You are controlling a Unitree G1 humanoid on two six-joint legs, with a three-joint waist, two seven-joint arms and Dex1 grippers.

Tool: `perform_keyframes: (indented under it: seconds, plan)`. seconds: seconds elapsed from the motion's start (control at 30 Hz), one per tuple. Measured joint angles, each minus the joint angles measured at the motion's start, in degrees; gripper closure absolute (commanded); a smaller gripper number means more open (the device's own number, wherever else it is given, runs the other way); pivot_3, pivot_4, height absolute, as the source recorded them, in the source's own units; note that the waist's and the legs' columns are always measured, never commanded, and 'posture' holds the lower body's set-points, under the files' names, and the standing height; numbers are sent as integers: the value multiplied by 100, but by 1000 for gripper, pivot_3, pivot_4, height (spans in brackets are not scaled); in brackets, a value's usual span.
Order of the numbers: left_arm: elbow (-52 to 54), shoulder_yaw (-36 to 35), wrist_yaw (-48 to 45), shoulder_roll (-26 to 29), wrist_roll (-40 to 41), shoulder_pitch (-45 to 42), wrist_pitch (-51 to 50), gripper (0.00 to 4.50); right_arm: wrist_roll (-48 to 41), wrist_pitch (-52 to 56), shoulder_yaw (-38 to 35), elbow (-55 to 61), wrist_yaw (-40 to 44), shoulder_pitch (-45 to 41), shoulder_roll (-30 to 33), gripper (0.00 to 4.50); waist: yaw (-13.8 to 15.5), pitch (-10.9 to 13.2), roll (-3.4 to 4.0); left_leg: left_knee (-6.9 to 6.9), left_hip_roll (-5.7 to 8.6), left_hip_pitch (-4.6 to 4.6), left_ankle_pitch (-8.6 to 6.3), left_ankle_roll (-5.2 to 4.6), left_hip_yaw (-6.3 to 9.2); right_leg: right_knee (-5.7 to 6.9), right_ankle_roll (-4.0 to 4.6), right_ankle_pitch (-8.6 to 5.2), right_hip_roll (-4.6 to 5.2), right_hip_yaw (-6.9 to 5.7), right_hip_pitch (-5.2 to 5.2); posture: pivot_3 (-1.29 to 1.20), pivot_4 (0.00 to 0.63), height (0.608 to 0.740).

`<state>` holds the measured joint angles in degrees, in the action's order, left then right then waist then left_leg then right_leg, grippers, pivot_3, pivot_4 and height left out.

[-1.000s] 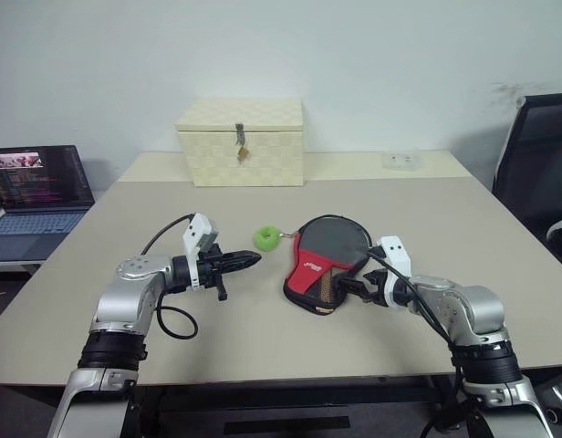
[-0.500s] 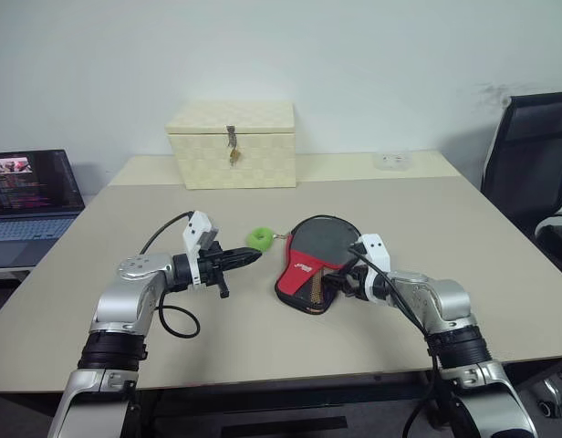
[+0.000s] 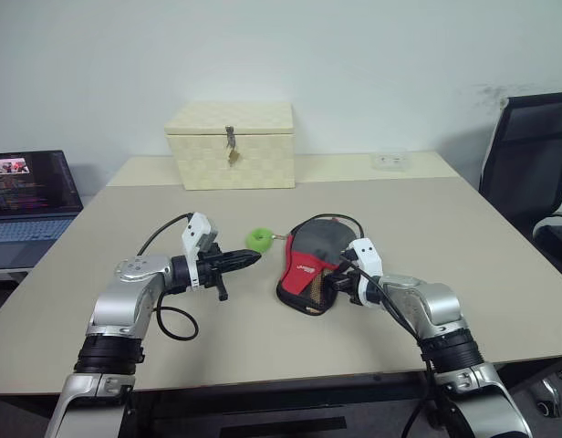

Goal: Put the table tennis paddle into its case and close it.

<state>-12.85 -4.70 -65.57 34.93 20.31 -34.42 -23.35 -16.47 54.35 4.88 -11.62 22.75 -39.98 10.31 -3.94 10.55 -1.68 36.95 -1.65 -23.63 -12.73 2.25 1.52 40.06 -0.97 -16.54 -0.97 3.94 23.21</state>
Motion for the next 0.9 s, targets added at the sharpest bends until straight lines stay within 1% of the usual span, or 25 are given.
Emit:
perform_keyframes:
  seconds: [0.1, 0.2, 0.4, 0.53, 0.63, 0.9]
  plan:
    - [69, 0, 11, 7, 7, 68, -13, 4500, 18, -70, 3, -171, -9, -109, -120, 4478, -75, 0, -1, 0, -1, 2, 0, 0, -2, 1, 3, 2, 0, 2, 0, 0, 150, 740]
    - [269, -4, -1, 25, 128, 183, -103, 4500, 23, -132, 63, -305, 190, -201, -114, 4478, -128, 0, 0, -6, -1, 10, 0, 0, -7, 0, 4, 2, -1, 10, 0, 0, 150, 740]
    - [821, -5, -153, 218, 543, 641, -573, 4500, -7, 9, 472, -124, 966, -261, 258, 4478, -129, 0, 0, -17, -4, 0, -2, 0, -2, -8, 15, -3, -5, 5, 7, 0, 150, 740]
    - [1288, 1, -293, 361, 800, 960, -829, 4500, -54, 199, 720, 284, 1324, -184, 499, 4478, -120, 1, 0, -17, -8, -16, -5, -3, 0, -14, 14, -5, 1, 4, 18, 0, 150, 740]
    - [1570, 2, -377, 421, 948, 1194, -990, 4500, -103, 398, 862, 772, 1489, 39, 612, 4478, -107, 1, 0, -16, -7, -19, -5, -3, 3, -14, 13, -6, 3, 3, 18, 0, 150, 740]
    - [1800, 15, -413, 527, 1129, 1380, -1145, 4500, -344, 830, 998, 1647, 1678, 445, 837, 4478, -90, 1, 1, -10, -3, -20, -5, -2, 4, -12, 4, -11, 2, 0, 18, 0, 150, 740]
